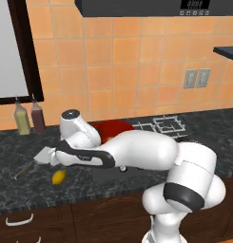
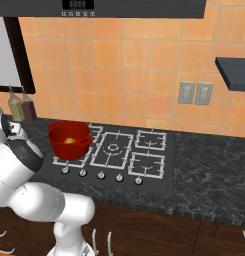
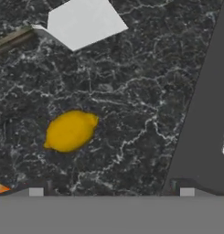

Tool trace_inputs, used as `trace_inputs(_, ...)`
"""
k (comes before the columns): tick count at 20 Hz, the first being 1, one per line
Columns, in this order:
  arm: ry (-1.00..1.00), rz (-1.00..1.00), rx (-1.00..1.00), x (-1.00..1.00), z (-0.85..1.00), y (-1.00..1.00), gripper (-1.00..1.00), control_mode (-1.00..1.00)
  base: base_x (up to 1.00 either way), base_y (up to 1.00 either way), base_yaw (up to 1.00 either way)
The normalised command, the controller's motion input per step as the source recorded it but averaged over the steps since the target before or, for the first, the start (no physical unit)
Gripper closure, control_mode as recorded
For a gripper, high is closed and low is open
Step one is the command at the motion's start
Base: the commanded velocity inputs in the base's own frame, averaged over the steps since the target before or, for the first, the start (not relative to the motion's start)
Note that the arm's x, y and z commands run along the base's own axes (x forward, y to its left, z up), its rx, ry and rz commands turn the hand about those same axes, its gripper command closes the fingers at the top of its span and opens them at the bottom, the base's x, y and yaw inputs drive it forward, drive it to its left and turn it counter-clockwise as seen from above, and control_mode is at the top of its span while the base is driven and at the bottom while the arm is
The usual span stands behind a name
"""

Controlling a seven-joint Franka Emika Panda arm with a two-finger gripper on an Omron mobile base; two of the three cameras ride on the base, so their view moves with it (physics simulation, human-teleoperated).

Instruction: Put the squash and lemon in the pot. Retrieve the spatula and lightly stir the vegetables in the pot.

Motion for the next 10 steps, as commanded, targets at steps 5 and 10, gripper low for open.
trace_inputs(5,0.29,-0.21,0.03,0.00,-0.09,0.01,-1.00,-1.00,0.00,0.00,0.00)
trace_inputs(10,0.12,-0.33,0.02,0.01,-0.22,0.45,-1.00,-1.00,0.00,0.00,0.00)
